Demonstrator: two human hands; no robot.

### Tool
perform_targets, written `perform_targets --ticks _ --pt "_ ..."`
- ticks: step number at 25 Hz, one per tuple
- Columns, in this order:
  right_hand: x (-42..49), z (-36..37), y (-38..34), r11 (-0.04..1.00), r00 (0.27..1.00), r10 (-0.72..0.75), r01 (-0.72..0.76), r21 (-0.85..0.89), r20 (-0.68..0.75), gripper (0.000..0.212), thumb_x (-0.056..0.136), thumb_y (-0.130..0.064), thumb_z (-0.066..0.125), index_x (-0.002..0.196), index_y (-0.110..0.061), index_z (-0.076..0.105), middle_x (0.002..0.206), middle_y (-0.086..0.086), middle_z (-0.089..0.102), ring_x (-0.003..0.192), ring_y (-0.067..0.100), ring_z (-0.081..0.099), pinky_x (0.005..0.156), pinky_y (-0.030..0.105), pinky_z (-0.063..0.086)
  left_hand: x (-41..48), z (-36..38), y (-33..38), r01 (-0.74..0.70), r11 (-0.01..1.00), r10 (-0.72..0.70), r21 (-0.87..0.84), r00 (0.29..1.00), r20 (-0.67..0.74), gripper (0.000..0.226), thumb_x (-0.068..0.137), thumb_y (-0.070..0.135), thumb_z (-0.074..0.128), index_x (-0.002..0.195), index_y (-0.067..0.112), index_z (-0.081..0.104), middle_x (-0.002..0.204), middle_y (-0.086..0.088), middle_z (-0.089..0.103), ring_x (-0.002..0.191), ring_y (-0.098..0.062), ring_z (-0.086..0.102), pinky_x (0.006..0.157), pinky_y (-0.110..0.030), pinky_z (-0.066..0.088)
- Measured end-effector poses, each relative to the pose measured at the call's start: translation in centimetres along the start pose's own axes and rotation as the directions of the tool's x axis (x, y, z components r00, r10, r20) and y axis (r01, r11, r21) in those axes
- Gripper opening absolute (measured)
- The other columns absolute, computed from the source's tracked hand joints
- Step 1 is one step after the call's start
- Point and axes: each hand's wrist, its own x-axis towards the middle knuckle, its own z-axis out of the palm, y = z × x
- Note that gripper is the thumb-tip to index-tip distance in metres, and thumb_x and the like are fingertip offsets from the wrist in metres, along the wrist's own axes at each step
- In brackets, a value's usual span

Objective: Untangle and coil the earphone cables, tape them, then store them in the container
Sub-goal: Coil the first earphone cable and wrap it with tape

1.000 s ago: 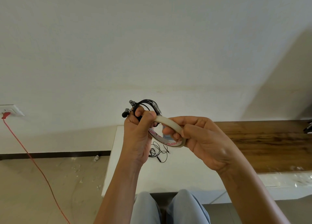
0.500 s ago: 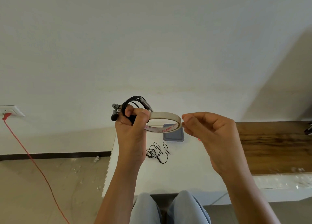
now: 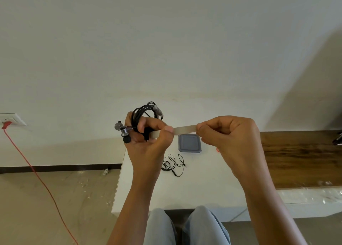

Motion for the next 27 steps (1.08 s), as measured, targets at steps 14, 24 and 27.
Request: perform_targets --ticks 14,24,27 --pt "1.0 0.8 0.8 0.999 0.999 -0.019 0.021 -0.039 0.046 0.012 0.082 -0.011 0.063 0.072 -0.014 0.068 0.065 0.001 0.071 0.063 0.016 0.069 0.061 0.030 0.059 -0.4 -1.0 -1.7 0.094 0.990 -0.104 -0.102 0.990 -0.098 0.033 0.059 0.012 0.058 0.073 0.021 0.029 0.053 0.018 0.045 0.051 0.001 0.043 0.063 -0.009 0.041" --pt "3.2 1.6 4.2 0.963 0.963 0.166 -0.205 0.174 0.213 0.009 0.084 0.001 0.061 0.076 0.002 0.065 0.067 0.010 0.071 0.065 0.018 0.069 0.064 0.027 0.059 -0.4 -2.3 -3.0 0.441 0.771 -0.550 0.459 0.825 0.132 0.034 0.085 0.033 0.058 0.074 0.002 0.048 0.071 -0.023 0.060 0.062 -0.014 0.055 0.066 -0.031 0.044" --pt "3.4 2.1 4.8 0.958 0.951 0.190 -0.234 0.166 0.246 0.006 0.082 0.000 0.065 0.078 0.005 0.064 0.066 0.011 0.070 0.062 0.019 0.069 0.064 0.027 0.059 -0.7 -1.3 -2.9 0.370 0.727 -0.548 0.579 0.821 0.163 0.039 0.082 0.029 0.072 0.069 0.017 0.038 0.056 -0.001 0.047 0.055 -0.014 0.043 0.056 -0.025 0.038"
